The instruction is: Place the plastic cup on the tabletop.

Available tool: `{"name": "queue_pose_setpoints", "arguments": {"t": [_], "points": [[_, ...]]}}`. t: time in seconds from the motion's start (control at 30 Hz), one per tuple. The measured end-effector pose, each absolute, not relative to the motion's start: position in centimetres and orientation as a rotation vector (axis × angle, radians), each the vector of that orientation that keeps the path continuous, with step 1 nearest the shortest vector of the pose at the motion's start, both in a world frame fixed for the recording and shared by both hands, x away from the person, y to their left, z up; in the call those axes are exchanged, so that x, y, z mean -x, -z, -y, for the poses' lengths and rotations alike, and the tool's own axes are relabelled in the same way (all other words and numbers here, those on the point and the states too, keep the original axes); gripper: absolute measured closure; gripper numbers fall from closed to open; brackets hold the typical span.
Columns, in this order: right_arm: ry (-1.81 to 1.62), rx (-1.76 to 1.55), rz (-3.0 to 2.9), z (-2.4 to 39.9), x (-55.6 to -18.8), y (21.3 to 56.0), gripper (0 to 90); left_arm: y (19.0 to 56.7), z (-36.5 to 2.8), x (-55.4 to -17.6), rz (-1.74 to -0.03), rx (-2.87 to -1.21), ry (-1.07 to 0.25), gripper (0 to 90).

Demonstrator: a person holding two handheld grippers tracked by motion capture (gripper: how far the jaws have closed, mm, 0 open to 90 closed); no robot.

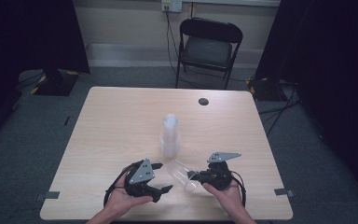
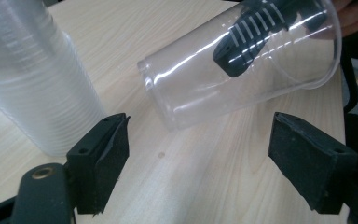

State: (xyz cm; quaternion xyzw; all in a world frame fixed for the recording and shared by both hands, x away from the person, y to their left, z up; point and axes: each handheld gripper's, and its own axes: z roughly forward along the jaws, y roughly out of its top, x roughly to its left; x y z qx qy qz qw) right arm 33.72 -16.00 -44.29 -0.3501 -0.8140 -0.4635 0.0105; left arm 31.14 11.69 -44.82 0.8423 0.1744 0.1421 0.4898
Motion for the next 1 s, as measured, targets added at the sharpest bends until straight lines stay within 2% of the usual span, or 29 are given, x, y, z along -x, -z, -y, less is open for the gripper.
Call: {"name": "queue_pose_setpoints", "arguments": {"t": [0.4,0.47,0.6,0.8,1.0], "points": [[1.277,1.003,2.549,15.0,-33.8,44.5,90.0,45.0,-10.6,-30.3,-0.294,-2.147,-0.446,19.5],[1.258,0.997,2.547,14.8,-33.7,44.5,90.0,45.2,-10.4,-30.2,-0.288,-2.166,-0.431,16.8],[1.240,0.989,2.545,14.7,-33.8,44.6,90.0,45.5,-10.0,-30.2,-0.258,-2.184,-0.441,17.6],[1.184,0.988,2.530,14.5,-33.8,44.7,90.0,45.8,-9.3,-29.8,-0.172,-2.247,-0.520,17.8],[1.164,0.986,2.515,14.0,-34.0,44.9,90.0,46.1,-8.6,-30.1,-0.177,-2.239,-0.519,15.1]]}}
